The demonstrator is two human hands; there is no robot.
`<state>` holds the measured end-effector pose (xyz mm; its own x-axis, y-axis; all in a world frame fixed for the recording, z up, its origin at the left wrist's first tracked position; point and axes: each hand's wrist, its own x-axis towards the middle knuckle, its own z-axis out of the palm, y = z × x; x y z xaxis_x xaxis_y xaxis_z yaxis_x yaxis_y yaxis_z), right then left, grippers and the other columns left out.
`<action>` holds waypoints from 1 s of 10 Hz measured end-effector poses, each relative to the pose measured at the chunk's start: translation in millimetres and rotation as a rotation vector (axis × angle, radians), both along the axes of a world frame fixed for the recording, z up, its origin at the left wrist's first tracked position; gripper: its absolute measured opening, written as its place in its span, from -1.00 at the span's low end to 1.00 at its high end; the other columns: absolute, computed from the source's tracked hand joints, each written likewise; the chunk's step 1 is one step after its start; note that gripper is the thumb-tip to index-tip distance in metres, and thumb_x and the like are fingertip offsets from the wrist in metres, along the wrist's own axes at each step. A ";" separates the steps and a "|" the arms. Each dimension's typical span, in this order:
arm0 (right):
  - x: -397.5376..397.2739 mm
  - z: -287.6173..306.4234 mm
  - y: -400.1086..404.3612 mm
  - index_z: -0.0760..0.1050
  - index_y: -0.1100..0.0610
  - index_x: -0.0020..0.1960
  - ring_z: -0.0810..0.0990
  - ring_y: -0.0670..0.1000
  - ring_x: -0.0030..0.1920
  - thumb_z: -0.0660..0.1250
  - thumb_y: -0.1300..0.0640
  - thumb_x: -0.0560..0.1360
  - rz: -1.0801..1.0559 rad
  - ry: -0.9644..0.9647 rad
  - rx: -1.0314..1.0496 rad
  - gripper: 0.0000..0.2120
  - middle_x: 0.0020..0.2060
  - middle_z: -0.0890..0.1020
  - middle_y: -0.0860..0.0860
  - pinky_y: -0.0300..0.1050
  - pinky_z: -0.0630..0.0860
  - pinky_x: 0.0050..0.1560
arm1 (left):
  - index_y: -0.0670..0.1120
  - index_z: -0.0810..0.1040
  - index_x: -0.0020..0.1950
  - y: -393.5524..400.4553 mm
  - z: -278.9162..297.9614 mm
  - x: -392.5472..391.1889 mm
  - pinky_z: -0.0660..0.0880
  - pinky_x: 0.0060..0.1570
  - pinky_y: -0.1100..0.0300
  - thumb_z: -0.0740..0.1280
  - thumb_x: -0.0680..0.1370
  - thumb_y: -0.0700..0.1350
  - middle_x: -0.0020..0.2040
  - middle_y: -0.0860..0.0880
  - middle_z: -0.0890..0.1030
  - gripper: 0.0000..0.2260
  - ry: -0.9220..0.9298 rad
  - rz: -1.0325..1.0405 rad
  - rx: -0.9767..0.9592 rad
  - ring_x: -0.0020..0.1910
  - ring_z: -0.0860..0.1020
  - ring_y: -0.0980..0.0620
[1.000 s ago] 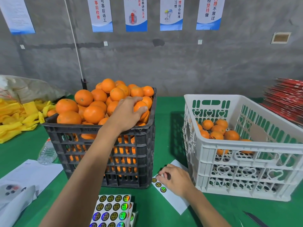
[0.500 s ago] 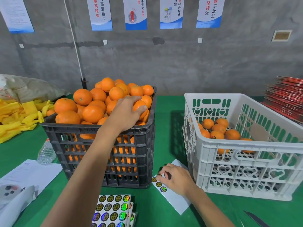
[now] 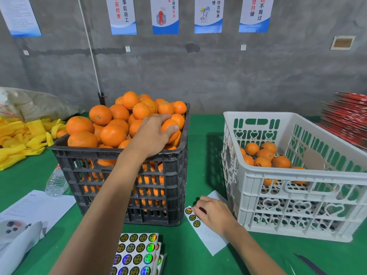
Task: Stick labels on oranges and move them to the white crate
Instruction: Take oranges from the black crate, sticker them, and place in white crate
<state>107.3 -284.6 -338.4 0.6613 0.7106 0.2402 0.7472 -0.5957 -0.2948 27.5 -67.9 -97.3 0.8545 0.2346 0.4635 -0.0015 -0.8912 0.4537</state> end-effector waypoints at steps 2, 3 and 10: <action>4.3 12.5 1.2 0.59 0.08 0.19 0.57 0.00 -0.07 0.10 -0.13 0.69 0.067 -0.043 -0.136 -0.61 0.00 0.59 -0.04 -0.15 0.42 -0.04 | -0.08 0.39 0.55 -0.4 -0.2 -0.8 0.34 0.44 -0.15 0.30 0.65 0.13 0.48 -0.11 0.45 -0.48 -0.007 -0.002 -0.010 0.48 0.37 -0.15; 3.8 19.3 -1.6 0.58 0.02 0.30 0.53 -0.06 -0.07 0.19 -0.17 0.65 0.146 0.038 -0.115 -0.61 -0.01 0.56 -0.08 -0.19 0.36 -0.08 | -0.08 0.39 0.55 0.3 -0.8 -0.1 0.35 0.44 -0.14 0.30 0.65 0.13 0.48 -0.11 0.45 -0.48 -0.012 -0.002 -0.009 0.48 0.37 -0.15; -13.0 31.1 2.4 0.52 0.20 0.26 0.60 0.17 -0.09 0.04 0.04 0.74 0.124 -0.116 -0.381 -0.65 0.12 0.45 0.09 0.10 0.52 0.03 | -0.12 0.42 0.52 -0.4 0.8 -2.1 0.36 0.43 -0.11 0.30 0.65 0.11 0.46 -0.13 0.48 -0.50 -0.004 -0.014 -0.023 0.46 0.40 -0.13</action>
<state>94.3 -282.2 -307.3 0.5495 0.8354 0.0125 0.8352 -0.5496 0.0198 25.4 -68.3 -96.5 0.8557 0.2334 0.4618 -0.0154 -0.8806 0.4737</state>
